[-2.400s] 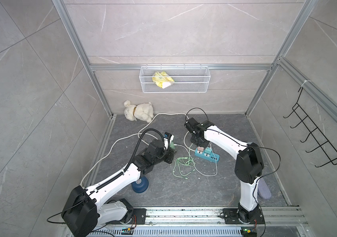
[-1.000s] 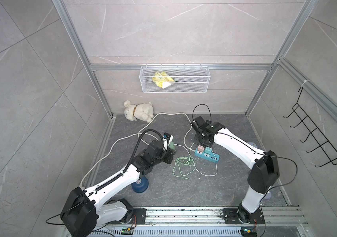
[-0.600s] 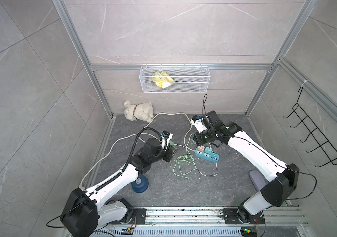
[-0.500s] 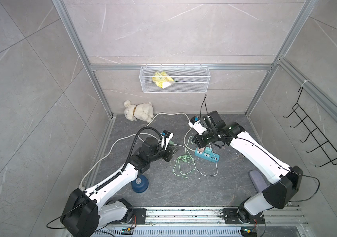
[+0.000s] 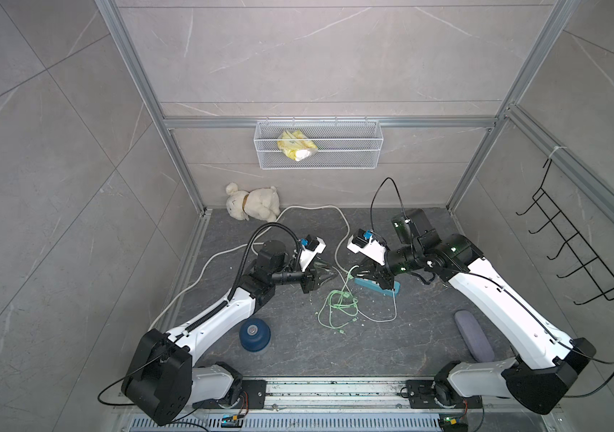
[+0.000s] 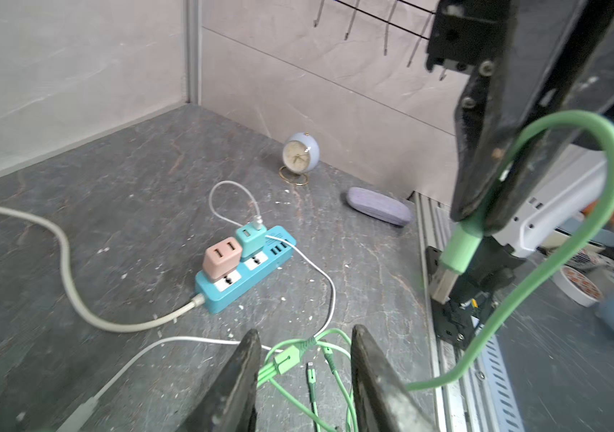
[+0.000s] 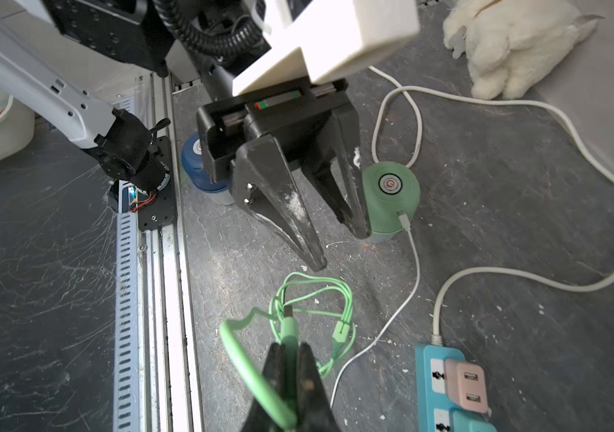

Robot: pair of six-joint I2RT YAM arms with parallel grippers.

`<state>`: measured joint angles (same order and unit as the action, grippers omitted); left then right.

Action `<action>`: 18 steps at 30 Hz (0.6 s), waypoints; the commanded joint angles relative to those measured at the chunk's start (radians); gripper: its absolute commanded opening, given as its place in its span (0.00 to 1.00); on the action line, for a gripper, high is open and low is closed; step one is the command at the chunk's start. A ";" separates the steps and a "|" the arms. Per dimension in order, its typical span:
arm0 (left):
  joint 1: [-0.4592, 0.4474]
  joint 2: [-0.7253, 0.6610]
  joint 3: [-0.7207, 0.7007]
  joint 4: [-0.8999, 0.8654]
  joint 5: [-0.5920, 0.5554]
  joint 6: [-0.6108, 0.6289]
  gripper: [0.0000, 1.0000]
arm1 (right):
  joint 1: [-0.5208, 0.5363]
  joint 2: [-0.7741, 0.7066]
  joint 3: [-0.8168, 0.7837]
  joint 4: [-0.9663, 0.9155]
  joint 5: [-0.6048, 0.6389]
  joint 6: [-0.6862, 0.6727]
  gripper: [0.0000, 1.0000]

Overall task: Charge the cordless meat grinders
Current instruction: Adjust the charging cable.

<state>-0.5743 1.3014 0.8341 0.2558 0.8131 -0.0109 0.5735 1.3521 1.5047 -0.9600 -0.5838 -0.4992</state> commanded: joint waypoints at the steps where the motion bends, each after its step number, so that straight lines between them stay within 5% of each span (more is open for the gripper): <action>1: -0.026 0.006 0.040 0.097 0.173 0.061 0.43 | 0.005 -0.009 -0.013 0.021 -0.011 -0.065 0.00; 11: -0.068 0.010 0.020 0.140 0.201 0.109 0.44 | 0.055 0.037 0.020 0.001 0.001 -0.095 0.00; 18: -0.070 0.012 0.020 0.123 0.207 0.124 0.31 | 0.065 0.047 0.022 0.043 -0.016 -0.082 0.00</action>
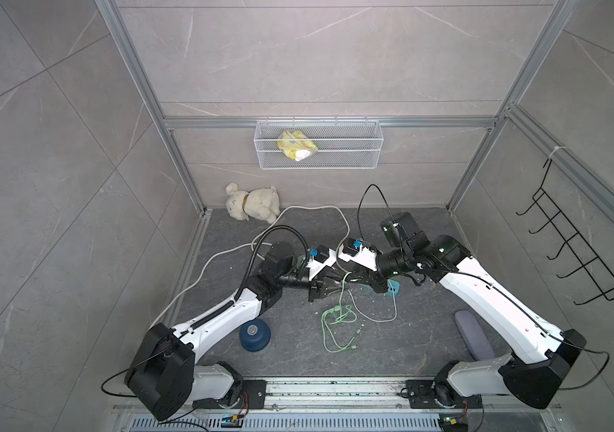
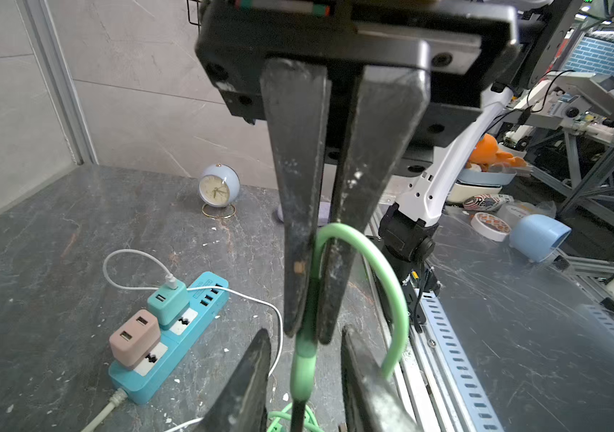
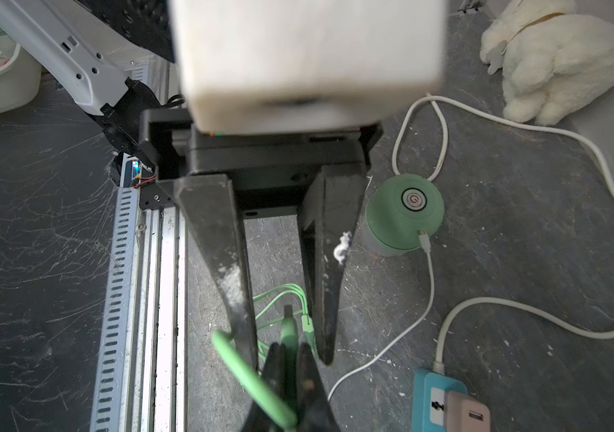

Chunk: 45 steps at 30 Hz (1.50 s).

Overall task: Charge the cordless meat grinders
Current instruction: Adjust the charging cable.

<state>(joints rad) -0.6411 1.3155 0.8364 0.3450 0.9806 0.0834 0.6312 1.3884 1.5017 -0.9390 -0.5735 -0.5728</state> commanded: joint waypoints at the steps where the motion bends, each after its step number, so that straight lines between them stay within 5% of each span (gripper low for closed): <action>1: -0.003 -0.004 0.017 0.029 0.035 0.033 0.30 | 0.005 0.010 0.024 0.023 -0.027 -0.007 0.00; 6: -0.003 -0.014 0.009 -0.002 0.021 0.057 0.27 | 0.006 -0.003 0.014 0.028 -0.023 -0.008 0.00; 16: -0.003 -0.030 0.006 -0.014 -0.059 0.086 0.00 | 0.007 -0.019 -0.004 0.045 -0.013 0.031 0.02; 21: -0.047 -0.053 -0.018 0.019 -0.354 0.184 0.00 | 0.005 -0.128 -0.129 0.220 0.012 0.221 0.68; 23: -0.074 -0.053 -0.029 0.057 -0.485 0.228 0.00 | 0.003 -0.211 -0.220 0.350 0.033 0.357 0.80; 27: -0.140 -0.030 -0.047 0.139 -0.707 0.326 0.00 | -0.004 -0.311 -0.318 0.476 0.232 0.695 0.82; 31: -0.176 0.002 -0.078 0.273 -0.816 0.361 0.00 | -0.012 -0.248 -0.220 0.210 0.469 1.026 0.78; 35: -0.214 0.029 -0.093 0.336 -0.859 0.429 0.00 | -0.016 -0.226 -0.184 0.195 0.370 1.238 0.64; 38: -0.231 0.046 -0.110 0.389 -0.890 0.455 0.00 | -0.016 -0.224 -0.162 0.185 0.432 1.376 0.64; 40: -0.242 0.058 -0.120 0.426 -0.915 0.475 0.00 | -0.016 -0.172 -0.085 0.101 0.455 1.443 0.54; 45: -0.268 0.093 -0.130 0.502 -0.957 0.529 0.00 | -0.016 -0.105 -0.034 0.016 0.455 1.585 0.54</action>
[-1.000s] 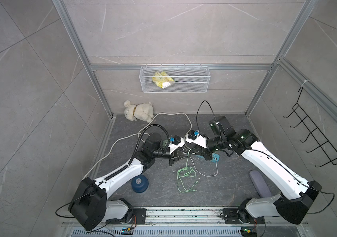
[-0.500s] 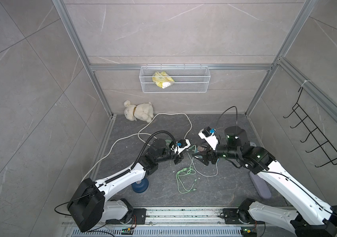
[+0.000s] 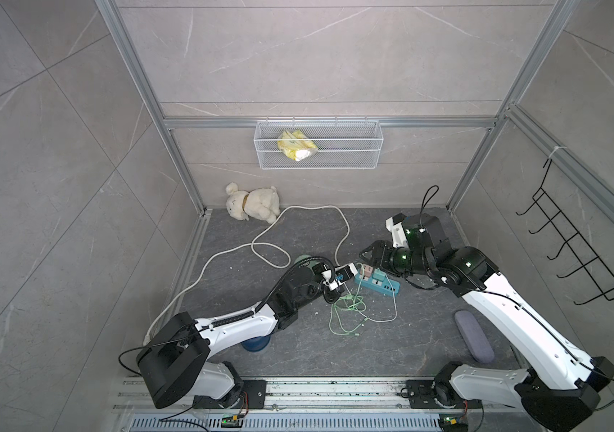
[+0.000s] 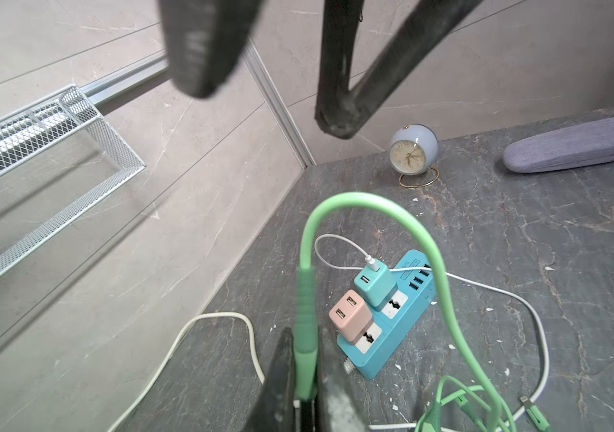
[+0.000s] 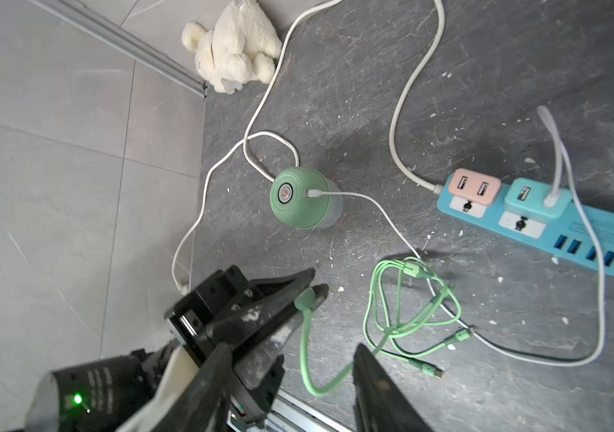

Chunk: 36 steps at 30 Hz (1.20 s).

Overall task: Charge the cordless meat grinders
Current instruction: Adjust the charging cable.

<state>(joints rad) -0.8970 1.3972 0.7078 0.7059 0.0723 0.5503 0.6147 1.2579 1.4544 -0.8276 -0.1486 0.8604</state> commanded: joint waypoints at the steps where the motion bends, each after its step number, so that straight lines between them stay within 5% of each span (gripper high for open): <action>1: -0.014 0.018 -0.004 0.158 -0.052 0.067 0.00 | 0.000 0.030 0.004 -0.093 0.029 0.167 0.54; 6: -0.019 0.041 -0.004 0.210 -0.060 0.075 0.00 | 0.002 0.054 -0.022 -0.054 -0.008 0.206 0.51; 16: -0.033 0.066 -0.006 0.259 -0.072 0.109 0.00 | 0.002 0.092 -0.058 0.043 -0.096 0.260 0.27; 36: -0.060 0.086 -0.030 0.322 -0.128 0.190 0.00 | -0.003 0.074 -0.104 0.078 -0.052 0.343 0.18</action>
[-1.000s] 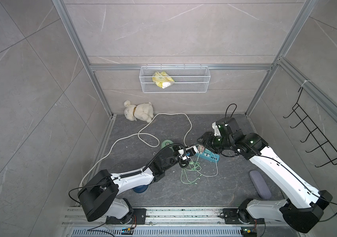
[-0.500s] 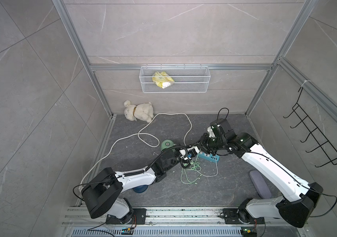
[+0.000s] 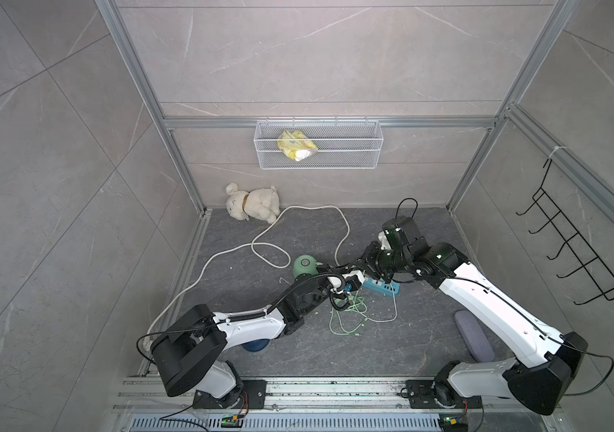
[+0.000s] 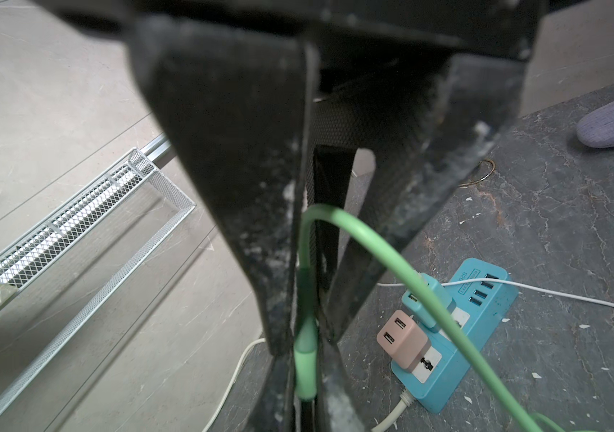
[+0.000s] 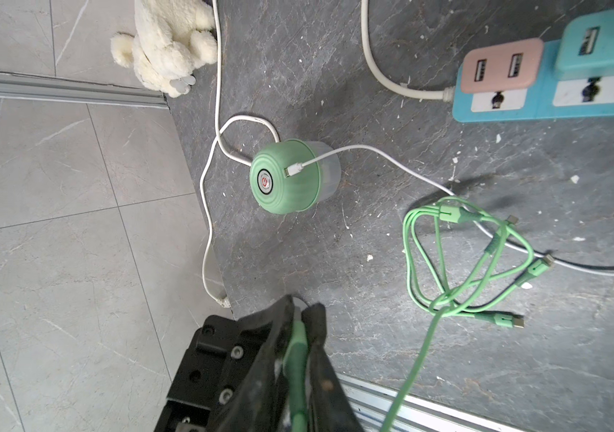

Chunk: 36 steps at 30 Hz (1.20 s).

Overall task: Charge the cordless meat grinders
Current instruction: Adjust the charging cable, then insert the charging cable into the plug.

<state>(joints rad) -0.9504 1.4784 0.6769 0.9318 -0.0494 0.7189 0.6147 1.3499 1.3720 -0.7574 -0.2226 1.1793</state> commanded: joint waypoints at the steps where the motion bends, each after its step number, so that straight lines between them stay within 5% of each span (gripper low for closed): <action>1: -0.008 0.005 0.000 0.099 -0.007 0.022 0.00 | -0.003 -0.019 -0.022 0.011 0.023 0.027 0.17; 12: -0.008 0.000 -0.032 0.122 0.008 0.028 0.00 | -0.005 -0.019 -0.028 0.051 0.007 0.034 0.00; 17: -0.007 -0.037 -0.084 0.115 -0.002 0.014 0.38 | -0.006 -0.025 -0.023 0.049 0.006 0.022 0.00; 20: -0.007 -0.111 -0.139 0.052 0.002 -0.024 0.50 | -0.006 -0.031 -0.022 0.043 0.009 0.014 0.00; 25: -0.005 -0.287 -0.226 -0.150 0.048 -0.149 0.57 | -0.005 -0.030 -0.019 0.039 0.009 0.003 0.00; 30: 0.013 -0.381 -0.245 -0.355 0.263 -0.355 0.63 | -0.005 -0.019 -0.003 0.015 0.010 -0.019 0.00; 36: 0.081 -0.261 -0.238 -0.205 0.458 -0.622 0.65 | -0.006 -0.018 0.008 0.006 0.006 -0.028 0.00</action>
<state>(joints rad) -0.8993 1.1622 0.4324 0.6506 0.2680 0.3000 0.6109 1.3415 1.3537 -0.7341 -0.2272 1.1774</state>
